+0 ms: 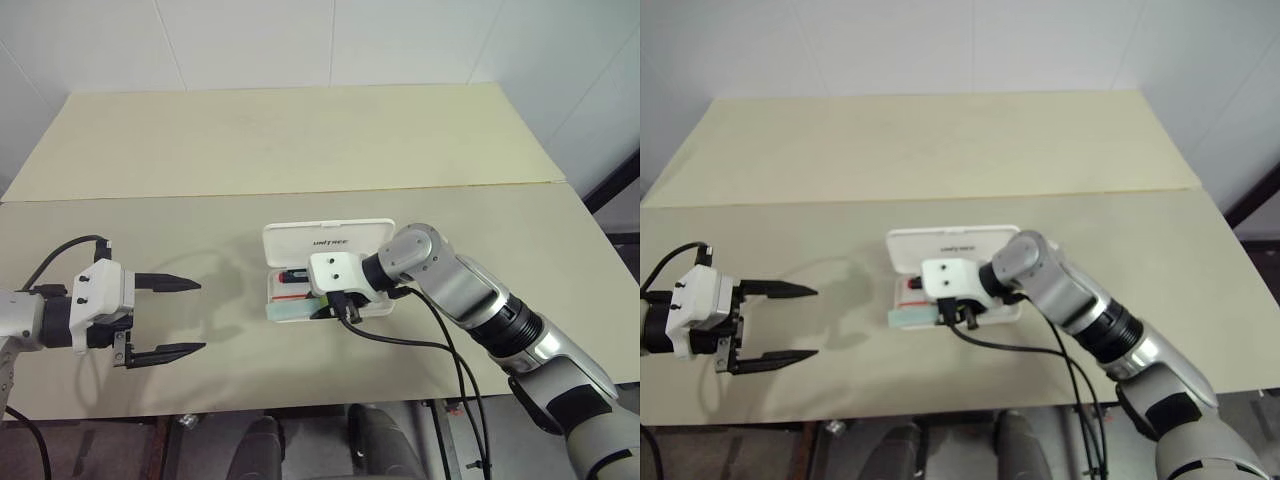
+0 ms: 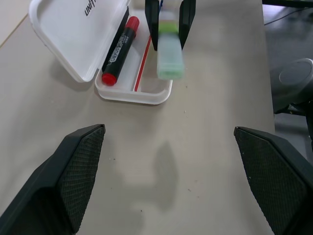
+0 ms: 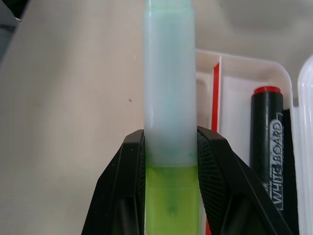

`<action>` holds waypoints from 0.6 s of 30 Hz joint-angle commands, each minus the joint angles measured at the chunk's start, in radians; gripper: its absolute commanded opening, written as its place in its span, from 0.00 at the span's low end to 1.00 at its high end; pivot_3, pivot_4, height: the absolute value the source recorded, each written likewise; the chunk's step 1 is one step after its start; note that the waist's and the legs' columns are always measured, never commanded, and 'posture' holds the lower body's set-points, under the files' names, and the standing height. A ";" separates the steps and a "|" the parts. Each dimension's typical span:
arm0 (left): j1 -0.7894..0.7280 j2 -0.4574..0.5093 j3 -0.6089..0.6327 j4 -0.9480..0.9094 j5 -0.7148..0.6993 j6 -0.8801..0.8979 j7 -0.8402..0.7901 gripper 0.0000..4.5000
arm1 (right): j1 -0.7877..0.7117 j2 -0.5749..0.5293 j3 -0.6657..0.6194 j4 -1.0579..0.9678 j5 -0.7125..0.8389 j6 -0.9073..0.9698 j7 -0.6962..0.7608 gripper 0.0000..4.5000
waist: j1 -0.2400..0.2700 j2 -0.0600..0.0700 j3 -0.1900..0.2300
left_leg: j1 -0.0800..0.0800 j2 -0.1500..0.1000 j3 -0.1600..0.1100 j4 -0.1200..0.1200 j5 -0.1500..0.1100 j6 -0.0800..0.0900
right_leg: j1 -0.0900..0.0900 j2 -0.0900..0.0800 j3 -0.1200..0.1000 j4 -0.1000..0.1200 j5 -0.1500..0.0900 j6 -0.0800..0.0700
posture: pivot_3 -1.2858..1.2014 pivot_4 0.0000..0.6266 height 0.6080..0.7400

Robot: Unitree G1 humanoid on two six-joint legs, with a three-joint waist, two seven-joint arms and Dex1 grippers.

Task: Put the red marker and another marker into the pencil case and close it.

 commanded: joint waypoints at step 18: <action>-0.043 0.003 -0.023 -0.007 -0.011 -0.007 0.019 1.00 | -0.109 0.032 -0.113 0.041 -0.002 -0.018 -0.005 0.77 | -0.020 0.000 0.000 | 0.000 0.001 0.000 -0.001 0.000 0.000 | 0.000 0.001 0.000 0.000 0.001 0.000 | 0.52 0.24 1.00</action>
